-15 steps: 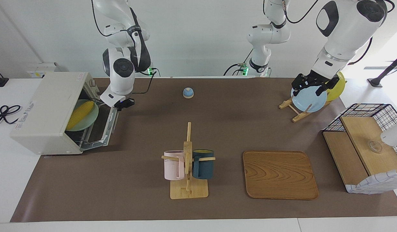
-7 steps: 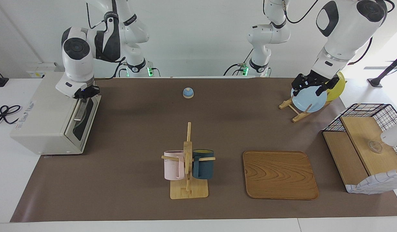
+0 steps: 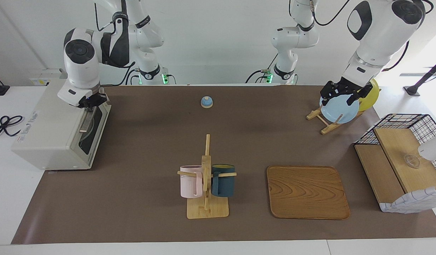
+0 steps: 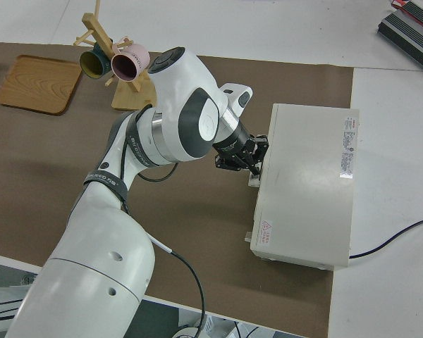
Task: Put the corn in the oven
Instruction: 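Withdraw the right gripper and push the oven door shut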
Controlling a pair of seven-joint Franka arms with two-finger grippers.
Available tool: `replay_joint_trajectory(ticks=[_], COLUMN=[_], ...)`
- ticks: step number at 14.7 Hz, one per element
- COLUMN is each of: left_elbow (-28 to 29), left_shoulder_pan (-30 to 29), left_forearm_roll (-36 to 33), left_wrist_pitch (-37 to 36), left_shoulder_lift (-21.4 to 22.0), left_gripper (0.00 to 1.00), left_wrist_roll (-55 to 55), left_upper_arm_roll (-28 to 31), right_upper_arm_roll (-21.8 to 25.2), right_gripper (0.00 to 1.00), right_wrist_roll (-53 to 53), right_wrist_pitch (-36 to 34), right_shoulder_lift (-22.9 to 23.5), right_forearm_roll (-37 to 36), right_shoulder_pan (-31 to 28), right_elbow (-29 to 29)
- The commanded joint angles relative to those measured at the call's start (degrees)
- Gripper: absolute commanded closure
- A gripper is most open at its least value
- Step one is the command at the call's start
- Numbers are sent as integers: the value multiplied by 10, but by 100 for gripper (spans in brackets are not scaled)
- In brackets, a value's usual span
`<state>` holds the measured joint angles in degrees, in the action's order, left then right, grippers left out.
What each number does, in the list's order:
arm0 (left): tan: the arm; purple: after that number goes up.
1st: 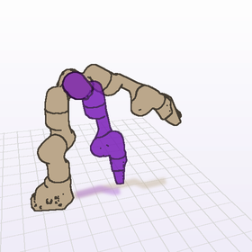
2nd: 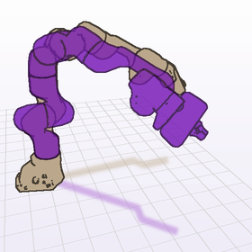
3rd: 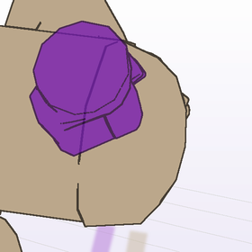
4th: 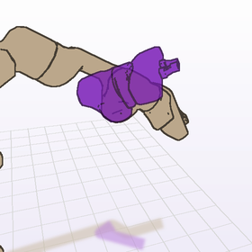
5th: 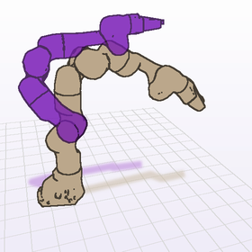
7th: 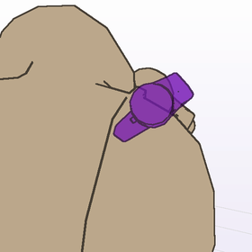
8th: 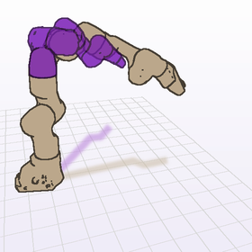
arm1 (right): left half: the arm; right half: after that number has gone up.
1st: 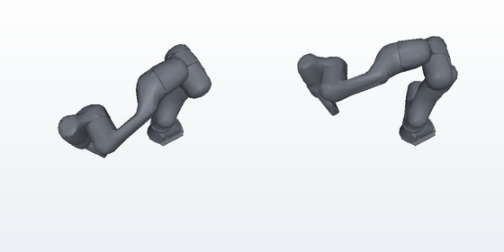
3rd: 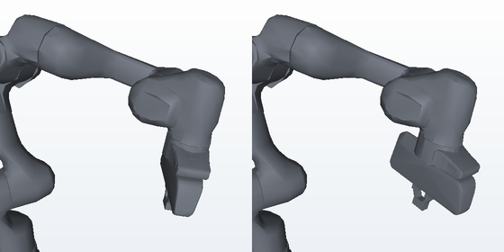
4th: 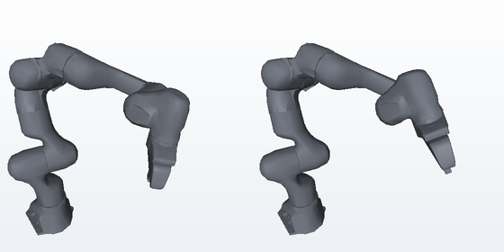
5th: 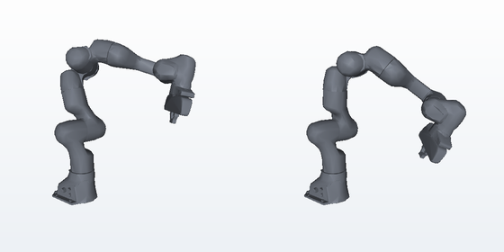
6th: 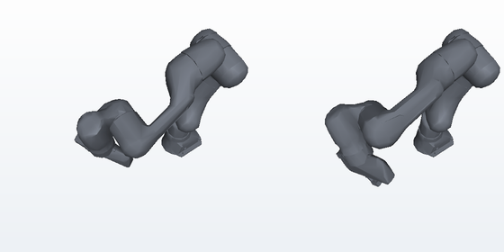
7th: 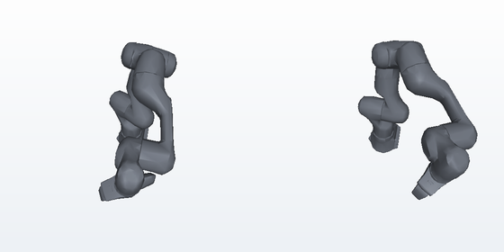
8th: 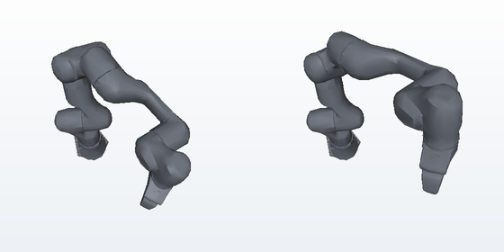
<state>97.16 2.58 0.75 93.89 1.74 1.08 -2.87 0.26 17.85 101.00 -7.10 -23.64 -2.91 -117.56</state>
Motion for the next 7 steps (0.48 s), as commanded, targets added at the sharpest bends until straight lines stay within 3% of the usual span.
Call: replay_joint_trajectory(ticks=[1, 7], left_elbow=[1, 1], left_shoulder_pan=[-1, -1], left_forearm_roll=[-12, -12], left_wrist_pitch=[-4, -3], left_shoulder_lift=[6, 6], left_gripper=[0, 0], left_wrist_roll=[-1, -1], left_upper_arm_roll=[0, 0], right_upper_arm_roll=[-6, -41], right_gripper=[100, 97], right_wrist_roll=[16, 3], right_wrist_pitch=[-58, -170], right_shoulder_lift=[2, 65], right_forearm_roll=[35, 149], right_shoulder_pan=[4, 4], right_elbow=[67, 224])
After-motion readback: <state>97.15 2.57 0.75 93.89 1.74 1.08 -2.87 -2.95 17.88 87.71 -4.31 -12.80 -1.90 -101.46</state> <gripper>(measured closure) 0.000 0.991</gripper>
